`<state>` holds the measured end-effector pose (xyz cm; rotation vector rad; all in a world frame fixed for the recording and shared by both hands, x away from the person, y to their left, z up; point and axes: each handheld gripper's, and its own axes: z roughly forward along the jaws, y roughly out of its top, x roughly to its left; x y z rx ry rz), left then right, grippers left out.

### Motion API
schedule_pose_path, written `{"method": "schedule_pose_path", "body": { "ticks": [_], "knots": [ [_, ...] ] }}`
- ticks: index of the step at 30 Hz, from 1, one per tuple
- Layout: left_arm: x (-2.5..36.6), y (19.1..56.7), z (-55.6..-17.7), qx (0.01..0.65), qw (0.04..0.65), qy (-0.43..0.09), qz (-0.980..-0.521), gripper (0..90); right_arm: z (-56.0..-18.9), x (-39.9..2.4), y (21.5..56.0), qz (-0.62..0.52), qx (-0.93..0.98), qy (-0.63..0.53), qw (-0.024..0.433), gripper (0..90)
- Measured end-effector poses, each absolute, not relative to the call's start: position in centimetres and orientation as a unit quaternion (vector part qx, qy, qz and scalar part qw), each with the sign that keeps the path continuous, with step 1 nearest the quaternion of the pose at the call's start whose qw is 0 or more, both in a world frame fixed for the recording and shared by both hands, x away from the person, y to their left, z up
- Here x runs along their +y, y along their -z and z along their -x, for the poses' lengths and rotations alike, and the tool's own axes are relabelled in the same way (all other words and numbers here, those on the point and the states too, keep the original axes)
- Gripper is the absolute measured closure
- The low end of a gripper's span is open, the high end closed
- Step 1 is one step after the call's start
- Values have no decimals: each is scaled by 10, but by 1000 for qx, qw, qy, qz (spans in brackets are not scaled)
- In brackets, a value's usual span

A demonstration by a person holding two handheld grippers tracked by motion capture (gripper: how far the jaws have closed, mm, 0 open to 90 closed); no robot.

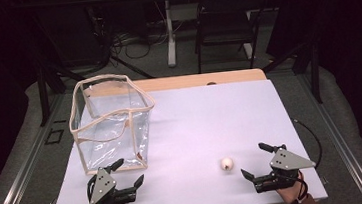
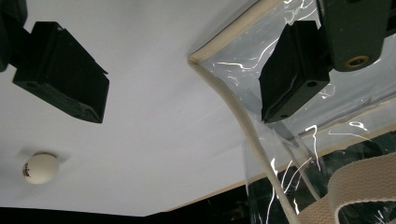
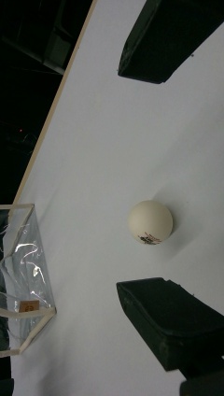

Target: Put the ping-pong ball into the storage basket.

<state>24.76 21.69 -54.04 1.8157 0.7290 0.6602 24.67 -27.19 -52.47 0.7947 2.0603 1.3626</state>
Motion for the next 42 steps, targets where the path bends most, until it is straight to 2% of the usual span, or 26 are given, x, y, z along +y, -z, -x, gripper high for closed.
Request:
{"method": "schedule_pose_path", "body": {
  "ticks": [42],
  "knots": [
    [215,542,-247,298,504,-275,-763,158,-265,-248,526,-317,795,-460,234,0]
  ]
}}
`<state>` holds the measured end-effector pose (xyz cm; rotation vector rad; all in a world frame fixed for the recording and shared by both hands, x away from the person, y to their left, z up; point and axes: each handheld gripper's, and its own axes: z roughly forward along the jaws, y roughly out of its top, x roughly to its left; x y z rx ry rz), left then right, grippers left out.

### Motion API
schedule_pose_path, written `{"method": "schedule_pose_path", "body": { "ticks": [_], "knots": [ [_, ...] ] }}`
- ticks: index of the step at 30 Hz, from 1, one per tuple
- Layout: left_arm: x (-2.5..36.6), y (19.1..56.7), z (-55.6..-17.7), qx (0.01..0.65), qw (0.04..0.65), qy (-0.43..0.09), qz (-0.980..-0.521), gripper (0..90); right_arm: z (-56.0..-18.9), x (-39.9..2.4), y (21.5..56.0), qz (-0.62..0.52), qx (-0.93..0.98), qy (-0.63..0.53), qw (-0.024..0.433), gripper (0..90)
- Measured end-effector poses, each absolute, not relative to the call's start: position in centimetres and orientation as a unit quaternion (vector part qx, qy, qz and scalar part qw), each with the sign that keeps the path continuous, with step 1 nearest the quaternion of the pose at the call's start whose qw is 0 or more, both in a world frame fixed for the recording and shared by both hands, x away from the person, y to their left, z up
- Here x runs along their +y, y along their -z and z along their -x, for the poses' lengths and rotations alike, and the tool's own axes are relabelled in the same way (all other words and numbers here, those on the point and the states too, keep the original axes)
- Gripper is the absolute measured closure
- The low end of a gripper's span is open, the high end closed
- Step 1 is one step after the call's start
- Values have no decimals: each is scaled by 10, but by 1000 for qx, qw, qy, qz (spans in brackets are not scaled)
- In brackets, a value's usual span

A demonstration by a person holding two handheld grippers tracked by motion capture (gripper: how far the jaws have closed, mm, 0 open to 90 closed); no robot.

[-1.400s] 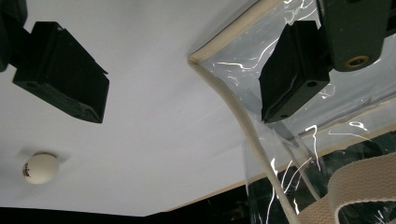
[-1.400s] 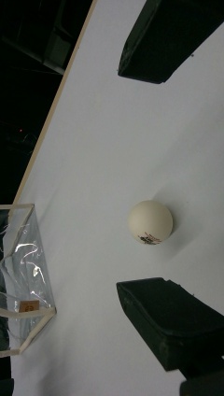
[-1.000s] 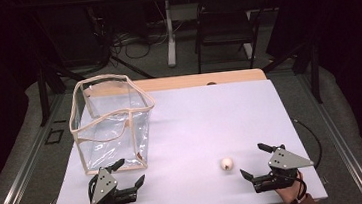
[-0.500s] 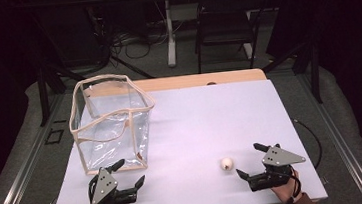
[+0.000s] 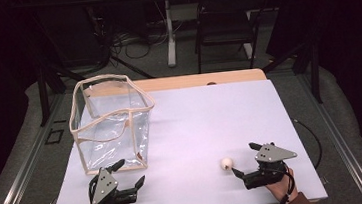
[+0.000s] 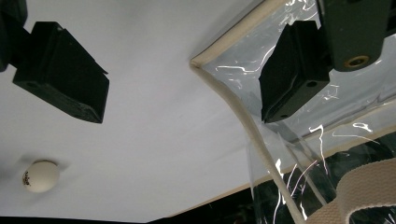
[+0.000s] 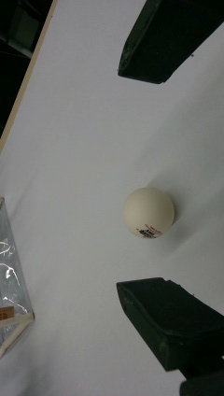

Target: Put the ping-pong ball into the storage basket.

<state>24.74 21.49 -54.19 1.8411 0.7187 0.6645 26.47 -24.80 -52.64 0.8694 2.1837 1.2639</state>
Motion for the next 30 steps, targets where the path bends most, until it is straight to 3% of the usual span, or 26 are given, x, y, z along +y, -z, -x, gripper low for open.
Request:
{"method": "schedule_pose_path", "body": {
  "ticks": [30],
  "knots": [
    [214,543,-248,296,502,-275,-764,158,-288,-228,535,-331,815,-428,205,0]
  ]
}}
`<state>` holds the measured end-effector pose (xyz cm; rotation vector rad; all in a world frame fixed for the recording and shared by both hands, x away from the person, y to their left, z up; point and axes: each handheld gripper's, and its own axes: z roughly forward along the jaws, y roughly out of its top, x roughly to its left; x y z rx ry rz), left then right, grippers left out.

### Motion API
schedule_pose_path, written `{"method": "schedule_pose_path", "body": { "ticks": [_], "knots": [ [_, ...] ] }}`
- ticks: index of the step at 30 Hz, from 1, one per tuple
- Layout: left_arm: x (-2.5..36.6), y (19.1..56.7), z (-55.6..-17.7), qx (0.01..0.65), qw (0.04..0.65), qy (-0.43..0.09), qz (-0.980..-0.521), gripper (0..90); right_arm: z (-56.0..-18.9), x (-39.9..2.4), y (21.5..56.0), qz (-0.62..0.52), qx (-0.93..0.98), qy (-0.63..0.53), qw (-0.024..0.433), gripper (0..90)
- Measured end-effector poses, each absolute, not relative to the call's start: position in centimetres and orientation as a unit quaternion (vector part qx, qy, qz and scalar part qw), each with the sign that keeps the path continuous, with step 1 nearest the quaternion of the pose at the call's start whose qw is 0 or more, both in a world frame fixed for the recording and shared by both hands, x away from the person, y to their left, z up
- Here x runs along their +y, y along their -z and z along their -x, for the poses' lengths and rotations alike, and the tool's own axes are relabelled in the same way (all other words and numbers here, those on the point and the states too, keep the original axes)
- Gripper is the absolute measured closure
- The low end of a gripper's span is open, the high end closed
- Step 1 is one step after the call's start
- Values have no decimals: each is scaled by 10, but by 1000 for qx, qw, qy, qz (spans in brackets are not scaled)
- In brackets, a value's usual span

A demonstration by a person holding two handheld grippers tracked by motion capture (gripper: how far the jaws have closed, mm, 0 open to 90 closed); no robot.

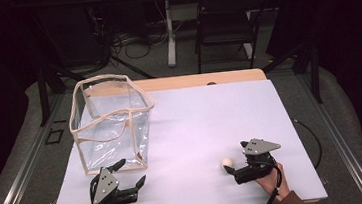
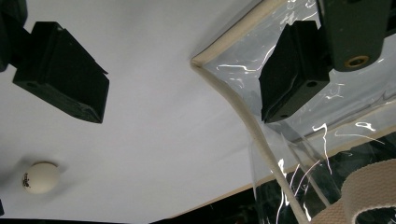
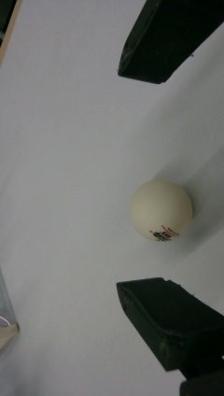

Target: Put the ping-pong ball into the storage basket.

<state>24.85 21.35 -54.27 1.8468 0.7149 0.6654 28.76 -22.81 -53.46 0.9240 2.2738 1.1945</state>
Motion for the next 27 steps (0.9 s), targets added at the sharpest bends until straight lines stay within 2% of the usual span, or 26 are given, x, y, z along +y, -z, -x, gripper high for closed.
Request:
{"method": "schedule_pose_path", "body": {
  "ticks": [27],
  "knots": [
    [213,543,-250,295,503,-274,-765,158,-299,-213,552,-323,838,-407,168,0]
  ]
}}
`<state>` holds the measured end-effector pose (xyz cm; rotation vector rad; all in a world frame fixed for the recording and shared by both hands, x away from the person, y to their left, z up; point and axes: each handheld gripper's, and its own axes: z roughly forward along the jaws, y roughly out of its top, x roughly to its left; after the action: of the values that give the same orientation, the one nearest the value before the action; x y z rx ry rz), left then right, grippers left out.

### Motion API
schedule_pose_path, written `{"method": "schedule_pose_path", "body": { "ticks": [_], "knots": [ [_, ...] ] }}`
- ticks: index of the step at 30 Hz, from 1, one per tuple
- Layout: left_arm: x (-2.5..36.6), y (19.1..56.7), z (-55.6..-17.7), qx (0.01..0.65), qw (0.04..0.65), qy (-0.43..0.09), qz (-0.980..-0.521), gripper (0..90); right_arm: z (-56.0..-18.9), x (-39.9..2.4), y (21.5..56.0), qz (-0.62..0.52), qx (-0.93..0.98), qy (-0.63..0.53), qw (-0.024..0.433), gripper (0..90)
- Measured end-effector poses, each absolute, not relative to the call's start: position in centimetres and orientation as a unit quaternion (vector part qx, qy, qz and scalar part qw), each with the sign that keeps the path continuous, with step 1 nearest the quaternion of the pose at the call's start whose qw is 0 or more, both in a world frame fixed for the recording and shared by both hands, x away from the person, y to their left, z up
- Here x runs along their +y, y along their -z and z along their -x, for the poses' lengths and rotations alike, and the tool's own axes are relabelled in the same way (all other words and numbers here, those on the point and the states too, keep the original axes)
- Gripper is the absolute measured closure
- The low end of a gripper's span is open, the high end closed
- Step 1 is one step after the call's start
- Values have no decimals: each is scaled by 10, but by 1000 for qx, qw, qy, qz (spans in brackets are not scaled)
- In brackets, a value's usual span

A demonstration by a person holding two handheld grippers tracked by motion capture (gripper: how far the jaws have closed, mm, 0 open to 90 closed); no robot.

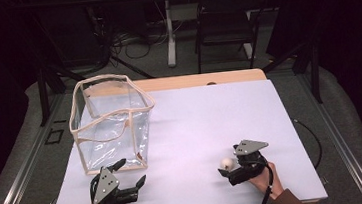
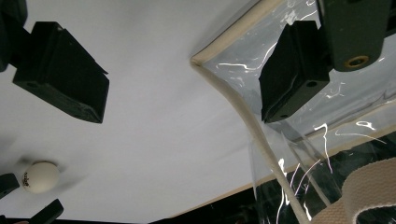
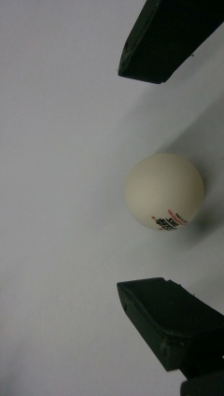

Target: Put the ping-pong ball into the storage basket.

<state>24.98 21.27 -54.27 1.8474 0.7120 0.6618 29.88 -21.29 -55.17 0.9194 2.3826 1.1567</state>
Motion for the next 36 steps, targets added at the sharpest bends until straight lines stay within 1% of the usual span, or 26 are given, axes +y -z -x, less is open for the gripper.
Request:
{"method": "schedule_pose_path", "body": {
  "ticks": [3,4,5,6,10,11,14,15,19,20,21,32,35,36],
  "knots": [
    [213,542,-249,295,504,-274,-764,158,-298,-212,553,-321,842,-400,166,9],
    [213,542,-249,295,503,-275,-764,158,-298,-211,554,-320,843,-399,166,27],
    [213,542,-250,295,503,-275,-764,158,-297,-210,554,-317,845,-397,167,64],
    [213,542,-249,296,503,-274,-764,158,-297,-210,554,-317,845,-397,167,64],
    [213,542,-249,295,503,-274,-765,158,-295,-210,554,-314,848,-391,171,159],
    [213,542,-249,296,503,-274,-764,158,-294,-210,554,-313,849,-388,174,209],
    [213,542,-249,295,503,-274,-765,158,-293,-210,554,-315,849,-387,175,209],
    [213,542,-249,295,503,-274,-765,158,-293,-210,554,-315,849,-387,175,246],
    [213,542,-249,295,503,-274,-765,158,-293,-210,554,-315,849,-387,175,246],
    [213,542,-249,295,503,-274,-765,158,-292,-209,555,-310,853,-378,181,246],
    [213,542,-250,295,502,-274,-765,158,-292,-208,555,-308,856,-373,182,382],
    [213,542,-249,293,501,-273,-767,158,-291,-209,556,-304,859,-368,184,434],
    [213,542,-249,293,501,-273,-767,158,-291,-208,557,-302,861,-365,185,455],
    [213,542,-249,293,500,-273,-767,158,-291,-208,557,-303,861,-363,185,478]
  ]
}}
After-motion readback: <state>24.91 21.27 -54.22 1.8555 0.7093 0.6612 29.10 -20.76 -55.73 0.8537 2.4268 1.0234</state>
